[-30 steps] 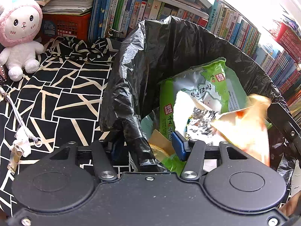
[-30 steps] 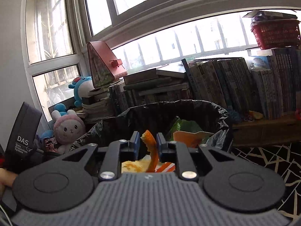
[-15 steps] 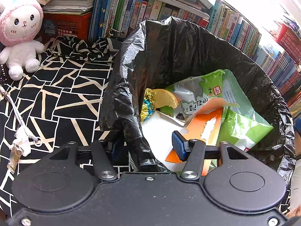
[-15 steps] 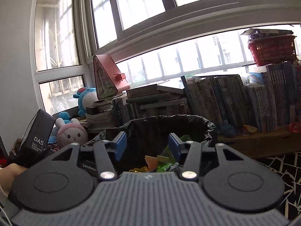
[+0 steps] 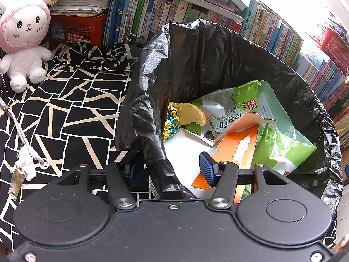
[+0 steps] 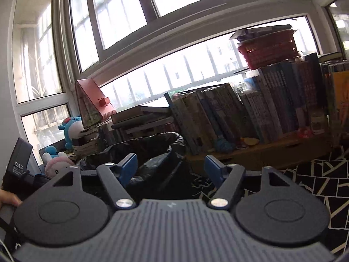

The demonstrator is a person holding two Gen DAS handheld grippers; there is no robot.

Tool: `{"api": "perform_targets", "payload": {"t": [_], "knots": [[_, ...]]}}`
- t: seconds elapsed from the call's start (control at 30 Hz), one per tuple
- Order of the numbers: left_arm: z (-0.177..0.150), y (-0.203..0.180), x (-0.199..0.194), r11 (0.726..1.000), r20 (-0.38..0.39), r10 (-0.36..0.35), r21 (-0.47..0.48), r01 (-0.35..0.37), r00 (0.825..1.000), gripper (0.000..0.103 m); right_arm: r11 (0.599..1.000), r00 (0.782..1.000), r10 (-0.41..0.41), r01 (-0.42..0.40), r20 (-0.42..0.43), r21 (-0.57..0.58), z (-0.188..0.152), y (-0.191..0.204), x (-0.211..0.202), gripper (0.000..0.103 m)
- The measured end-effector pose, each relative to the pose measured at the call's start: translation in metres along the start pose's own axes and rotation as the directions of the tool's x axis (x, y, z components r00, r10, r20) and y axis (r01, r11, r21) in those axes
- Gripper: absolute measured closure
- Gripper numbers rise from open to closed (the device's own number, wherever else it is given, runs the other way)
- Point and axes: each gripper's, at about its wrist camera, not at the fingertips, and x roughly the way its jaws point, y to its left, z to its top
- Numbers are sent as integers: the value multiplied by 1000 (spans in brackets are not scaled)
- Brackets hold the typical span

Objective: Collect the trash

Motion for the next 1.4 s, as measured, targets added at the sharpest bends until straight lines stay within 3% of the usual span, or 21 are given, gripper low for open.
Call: {"api": "perform_targets", "payload": {"t": [0.5,0.83,1.0,1.17,1.3,1.4], "knots": [[-1,0,0,1000,0,-1,1,1,1000,50,987,983,-156,159,-98,22,-41,-55,17,18],[0,2,0,1000,5,-4,-1,4,1000,50,948,936,-284,307,-206,86,-77,-109,46,18],[-1,3,-1,1000,8,-3,-3,3,1000,50,934,919,-305,339,-248,110,-94,-130,65,15],[-1,3,-1,1000,13,2,-5,-2,1000,50,936,910,-330,351,-250,41,-107,-129,92,11],[-1,1,-1,1000,14,8,-4,-8,1000,50,940,904,-335,340,-265,-30,-119,-124,111,0],[-1,0,-1,1000,19,10,-4,-10,1000,50,938,896,-345,336,-280,-81,-126,-121,120,0]]}}
